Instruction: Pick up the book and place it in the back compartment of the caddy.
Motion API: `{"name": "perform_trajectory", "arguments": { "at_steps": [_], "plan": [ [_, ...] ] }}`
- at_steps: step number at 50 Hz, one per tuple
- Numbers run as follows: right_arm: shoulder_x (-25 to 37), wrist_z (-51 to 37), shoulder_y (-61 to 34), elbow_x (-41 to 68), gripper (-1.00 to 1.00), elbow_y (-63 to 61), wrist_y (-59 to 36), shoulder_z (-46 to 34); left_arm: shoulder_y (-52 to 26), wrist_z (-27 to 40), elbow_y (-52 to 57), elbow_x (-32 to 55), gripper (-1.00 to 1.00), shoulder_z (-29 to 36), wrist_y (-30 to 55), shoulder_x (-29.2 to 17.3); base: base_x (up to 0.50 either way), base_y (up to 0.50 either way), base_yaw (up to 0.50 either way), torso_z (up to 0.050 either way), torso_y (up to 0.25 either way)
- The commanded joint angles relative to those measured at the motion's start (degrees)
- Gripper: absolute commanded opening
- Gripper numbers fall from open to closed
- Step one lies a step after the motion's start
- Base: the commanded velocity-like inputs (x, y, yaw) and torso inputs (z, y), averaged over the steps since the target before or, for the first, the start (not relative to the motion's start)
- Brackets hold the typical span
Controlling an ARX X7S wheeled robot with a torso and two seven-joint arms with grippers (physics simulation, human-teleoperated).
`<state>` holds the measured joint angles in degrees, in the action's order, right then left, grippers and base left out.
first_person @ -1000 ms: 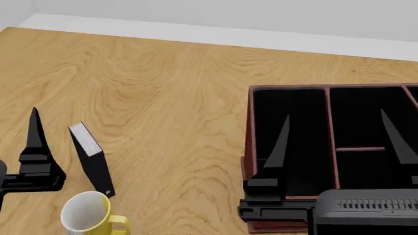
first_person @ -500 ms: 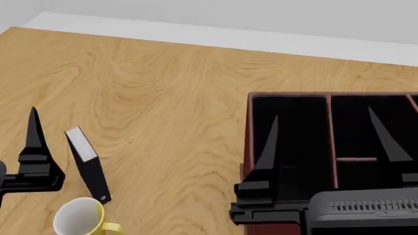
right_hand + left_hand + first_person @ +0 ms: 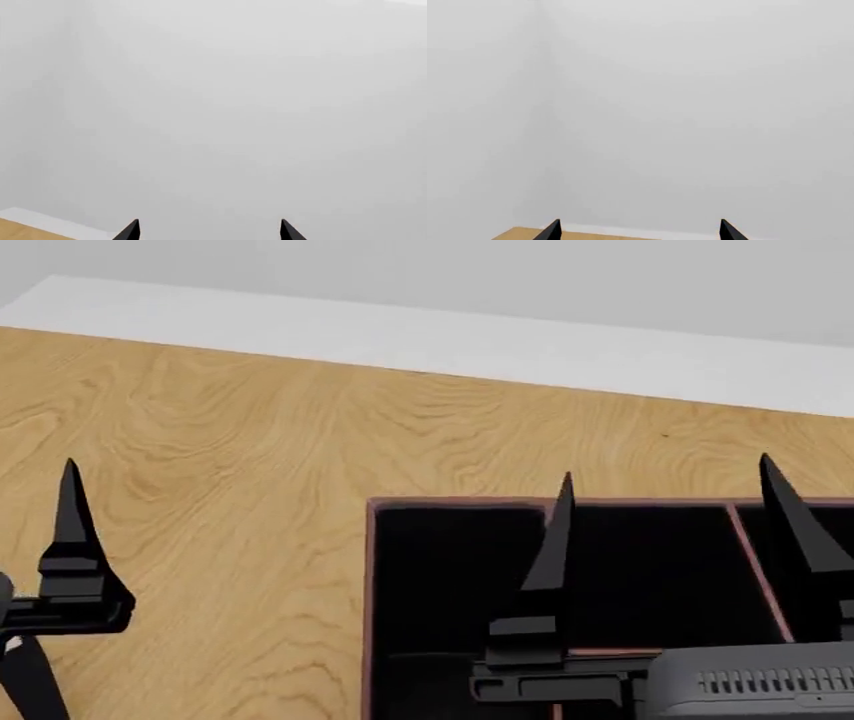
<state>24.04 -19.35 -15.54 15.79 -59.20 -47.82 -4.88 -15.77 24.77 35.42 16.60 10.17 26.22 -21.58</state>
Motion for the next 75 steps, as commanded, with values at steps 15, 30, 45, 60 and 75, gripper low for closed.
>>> {"name": "perform_trajectory", "arguments": {
  "at_steps": [15, 30, 45, 60, 75],
  "plan": [
    [34.4, -41.0, -12.0, 28.7, 1.0, -0.6, 20.8, -23.1, 0.6, 0.5, 4.1, 1.8, 1.0, -0.6, 1.5, -1.0, 0.01, -0.08, 0.0, 0.0, 0.001],
    [35.4, -43.0, -13.8, 29.0, 1.0, -0.1, 22.4, -26.3, 0.6, 0.8, 4.1, 1.8, 1.0, -0.6, 1.5, -1.2, 0.09, -0.38, 0.0, 0.0, 0.0],
    [35.9, -43.1, -14.7, 28.9, 1.0, 0.2, 23.4, -27.5, 0.4, 1.1, 3.8, 2.2, 1.0, -1.1, 1.3, -1.3, 0.0, 0.0, 0.0, 0.0, 0.0],
    [36.3, -43.2, -15.9, 28.3, 1.0, -0.1, 24.4, -29.2, 0.3, 1.3, 3.7, 2.6, 1.0, -1.4, 1.2, -1.5, 0.22, 0.04, 0.0, 0.0, 0.0],
    [37.9, -45.2, -17.8, 28.5, 1.0, -0.5, 25.9, -31.9, 0.4, 1.6, 3.8, 2.9, 1.0, -1.5, 1.2, -1.7, 0.0, 0.0, 0.0, 0.0, 0.0]
  ]
}}
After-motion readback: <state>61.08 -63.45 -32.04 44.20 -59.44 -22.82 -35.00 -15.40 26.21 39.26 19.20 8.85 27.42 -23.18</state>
